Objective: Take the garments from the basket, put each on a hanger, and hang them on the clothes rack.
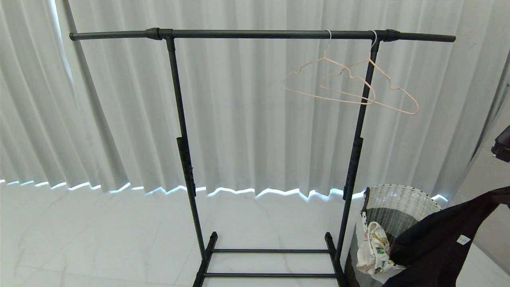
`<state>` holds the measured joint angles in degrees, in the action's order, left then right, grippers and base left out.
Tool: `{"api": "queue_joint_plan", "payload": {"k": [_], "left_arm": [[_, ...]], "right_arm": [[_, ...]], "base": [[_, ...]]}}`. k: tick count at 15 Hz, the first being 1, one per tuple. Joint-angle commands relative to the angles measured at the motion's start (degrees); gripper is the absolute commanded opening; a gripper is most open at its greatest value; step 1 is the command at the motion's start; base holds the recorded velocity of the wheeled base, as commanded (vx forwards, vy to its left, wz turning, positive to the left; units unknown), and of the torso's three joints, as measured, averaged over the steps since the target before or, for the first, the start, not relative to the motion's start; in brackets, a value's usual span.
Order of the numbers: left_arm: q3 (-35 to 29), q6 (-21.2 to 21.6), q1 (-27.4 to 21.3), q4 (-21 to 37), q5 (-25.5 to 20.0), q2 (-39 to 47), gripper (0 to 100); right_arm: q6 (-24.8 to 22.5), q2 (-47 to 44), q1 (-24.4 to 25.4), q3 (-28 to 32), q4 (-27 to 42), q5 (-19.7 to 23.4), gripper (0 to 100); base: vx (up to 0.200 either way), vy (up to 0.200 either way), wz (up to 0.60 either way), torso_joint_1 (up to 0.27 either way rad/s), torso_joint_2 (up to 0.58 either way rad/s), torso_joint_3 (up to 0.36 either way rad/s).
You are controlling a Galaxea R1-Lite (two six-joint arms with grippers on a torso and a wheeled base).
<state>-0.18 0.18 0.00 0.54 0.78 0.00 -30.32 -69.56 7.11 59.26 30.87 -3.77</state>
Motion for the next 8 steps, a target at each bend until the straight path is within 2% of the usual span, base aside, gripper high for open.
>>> {"api": "queue_joint_plan", "payload": {"k": [1, 6, 8], "left_arm": [[0.0, 0.0, 0.0, 0.0, 0.0, 0.0, 100], [0.0, -0.2, 0.0, 0.0, 0.0, 0.0, 100], [0.0, 0.2, 0.0, 0.0, -0.1, 0.0, 100]], "right_arm": [[0.0, -0.2, 3.0, 0.2, 0.2, 0.3, 0], [0.3, -3.3, 11.5, 0.1, 0.2, 0.3, 0], [3.7, -5.3, 16.7, 0.1, 0.2, 0.3, 0]], "base": [[-0.200, 0.000, 0.00, 0.002, 0.00, 0.002], [0.000, 0.000, 0.00, 0.000, 0.00, 0.000], [0.000, 0.000, 0.00, 0.000, 0.00, 0.000]]}}
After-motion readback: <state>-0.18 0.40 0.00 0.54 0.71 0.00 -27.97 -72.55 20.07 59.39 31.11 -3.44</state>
